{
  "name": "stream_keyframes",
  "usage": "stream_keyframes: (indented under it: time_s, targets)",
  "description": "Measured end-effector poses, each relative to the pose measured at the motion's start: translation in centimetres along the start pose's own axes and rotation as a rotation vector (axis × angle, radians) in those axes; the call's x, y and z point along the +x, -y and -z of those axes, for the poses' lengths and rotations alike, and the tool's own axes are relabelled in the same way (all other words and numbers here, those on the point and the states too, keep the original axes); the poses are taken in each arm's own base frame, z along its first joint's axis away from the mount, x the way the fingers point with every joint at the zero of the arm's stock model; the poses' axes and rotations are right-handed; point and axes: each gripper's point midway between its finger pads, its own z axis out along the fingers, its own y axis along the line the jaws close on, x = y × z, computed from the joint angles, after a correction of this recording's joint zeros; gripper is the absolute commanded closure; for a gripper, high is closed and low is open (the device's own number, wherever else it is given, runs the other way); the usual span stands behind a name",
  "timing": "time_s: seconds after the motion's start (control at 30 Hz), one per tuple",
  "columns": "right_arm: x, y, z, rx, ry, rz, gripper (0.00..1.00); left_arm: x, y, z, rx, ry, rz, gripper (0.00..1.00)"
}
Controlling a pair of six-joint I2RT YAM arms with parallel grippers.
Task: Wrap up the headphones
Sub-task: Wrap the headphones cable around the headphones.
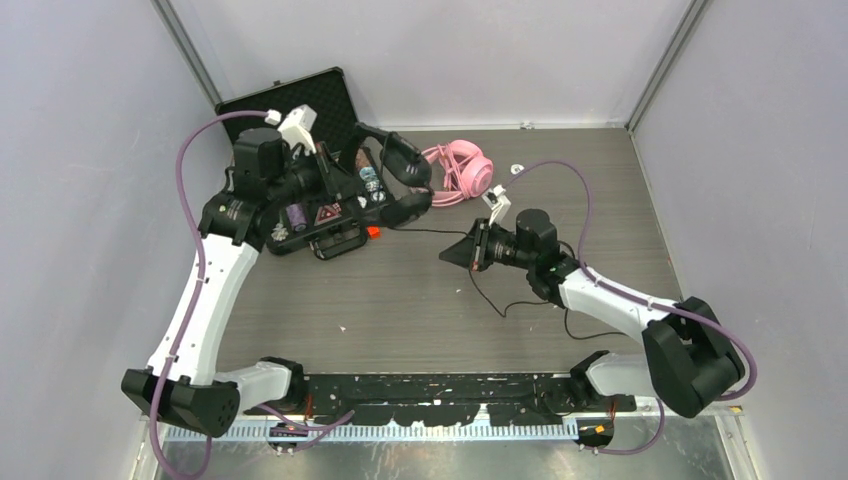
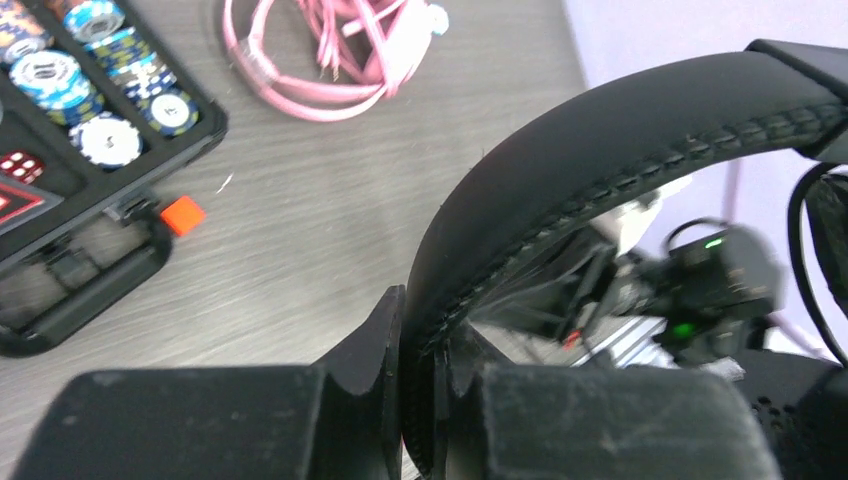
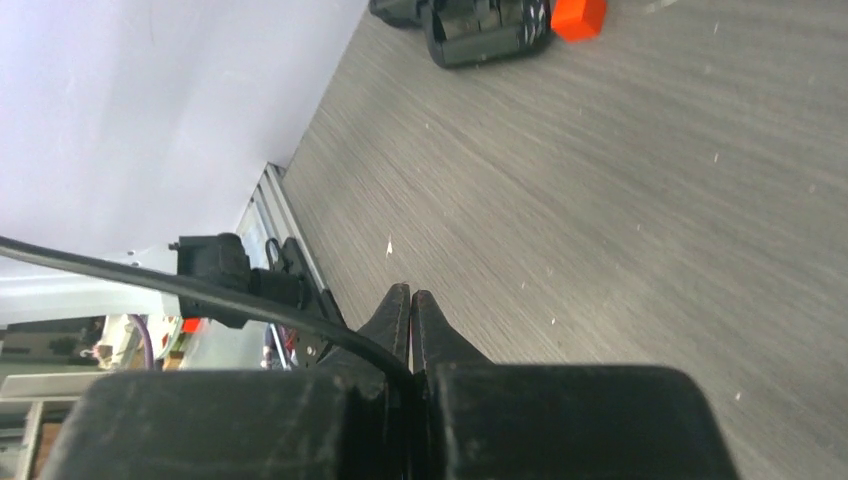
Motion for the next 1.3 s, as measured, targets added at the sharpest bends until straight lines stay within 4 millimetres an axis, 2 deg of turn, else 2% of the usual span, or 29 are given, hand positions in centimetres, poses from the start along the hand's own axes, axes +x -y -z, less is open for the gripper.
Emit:
stream_keyframes:
  time_s: [0.13,0.27,0.53,0.77,0.87,0.97,1.17,1.3]
  targets:
    - [2.1,0.8,-0.2,0.002,-0.048,-0.042,1.00,-2.3,1.4,0.2,0.044,0.105,0.106,1.00]
    - [1.7,-0.2,-0.4,-0.037,-0.032,-0.017,0.99,-3.9,2.5,0.2,0.100,0.155,0.171,1.00]
    - [0.2,-1.2,-0.8,-0.074,-0.001,0.011,1.00,-4.2,4.6,0.0,0.228,0.136,0.212,1.00]
    - [-0.1,-1.1,-1.5,-0.079,-0.007,0.009,0.99,-4.1,5.9,0.3,0.306,0.118,0.205,1.00]
    - [-1.0,-1.3,-1.9,-0.092,-0.006,0.015,1.00,-3.6,6.7,0.5,0.366,0.082,0.163,1.00]
    - [-2.4,-1.1,-1.6,-0.096,0.006,0.015,0.99,-2.0,6.8,0.7,0.408,0.026,0.041,1.00]
    - [-3.9,0.0,-0.1,-0.072,-0.023,-0.028,1.00,1.4,3.2,0.5,0.302,-0.076,-0.253,1.00]
    - [-3.8,-1.1,0.7,-0.075,-0.093,-0.054,0.99,2.9,1.7,0.4,0.279,-0.113,-0.447,1.00]
